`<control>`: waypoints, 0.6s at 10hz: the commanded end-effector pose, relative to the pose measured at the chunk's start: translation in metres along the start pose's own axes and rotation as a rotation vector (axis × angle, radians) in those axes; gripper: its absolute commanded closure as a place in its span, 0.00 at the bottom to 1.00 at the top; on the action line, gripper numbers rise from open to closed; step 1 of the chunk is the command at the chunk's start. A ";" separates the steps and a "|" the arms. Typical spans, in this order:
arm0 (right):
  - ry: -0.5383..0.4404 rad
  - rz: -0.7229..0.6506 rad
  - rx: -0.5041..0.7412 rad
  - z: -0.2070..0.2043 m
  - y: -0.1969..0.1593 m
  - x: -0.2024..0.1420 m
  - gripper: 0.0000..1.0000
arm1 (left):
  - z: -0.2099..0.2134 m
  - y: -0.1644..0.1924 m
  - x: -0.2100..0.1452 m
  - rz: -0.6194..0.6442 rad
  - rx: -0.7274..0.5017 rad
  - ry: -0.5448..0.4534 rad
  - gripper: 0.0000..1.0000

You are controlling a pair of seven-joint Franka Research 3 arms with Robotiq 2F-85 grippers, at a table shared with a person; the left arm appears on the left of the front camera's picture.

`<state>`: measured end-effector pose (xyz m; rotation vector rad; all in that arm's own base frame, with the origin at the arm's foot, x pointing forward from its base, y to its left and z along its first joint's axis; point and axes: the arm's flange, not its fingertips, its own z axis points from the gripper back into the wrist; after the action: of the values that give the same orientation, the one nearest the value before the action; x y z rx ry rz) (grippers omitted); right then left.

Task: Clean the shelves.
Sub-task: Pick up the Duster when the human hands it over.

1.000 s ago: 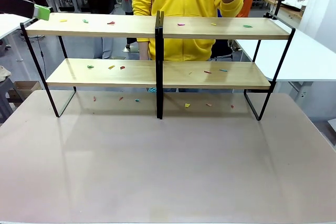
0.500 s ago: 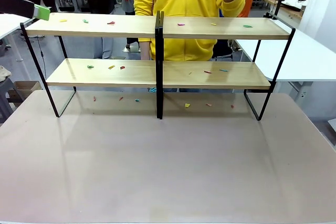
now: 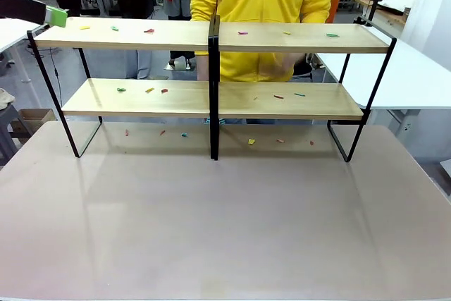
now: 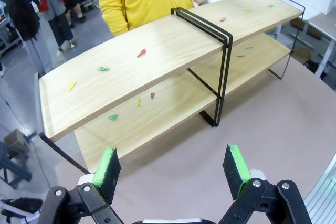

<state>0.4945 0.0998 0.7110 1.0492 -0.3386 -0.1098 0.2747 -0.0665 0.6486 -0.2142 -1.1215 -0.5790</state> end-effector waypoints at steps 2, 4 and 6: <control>0.009 0.525 -0.164 0.092 0.008 -0.125 1.00 | -0.001 -0.001 -0.001 0.008 -0.001 -0.009 0.00; 0.046 0.702 -0.228 0.165 -0.022 -0.202 1.00 | -0.001 -0.001 -0.001 0.008 -0.001 -0.009 0.00; 0.085 0.781 -0.258 0.210 -0.053 -0.249 1.00 | -0.001 -0.001 -0.001 0.008 -0.001 -0.009 0.00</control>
<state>0.2057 -0.0196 0.7196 0.6206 -0.5691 0.5467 0.2741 -0.0670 0.6501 -0.2142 -1.1245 -0.5805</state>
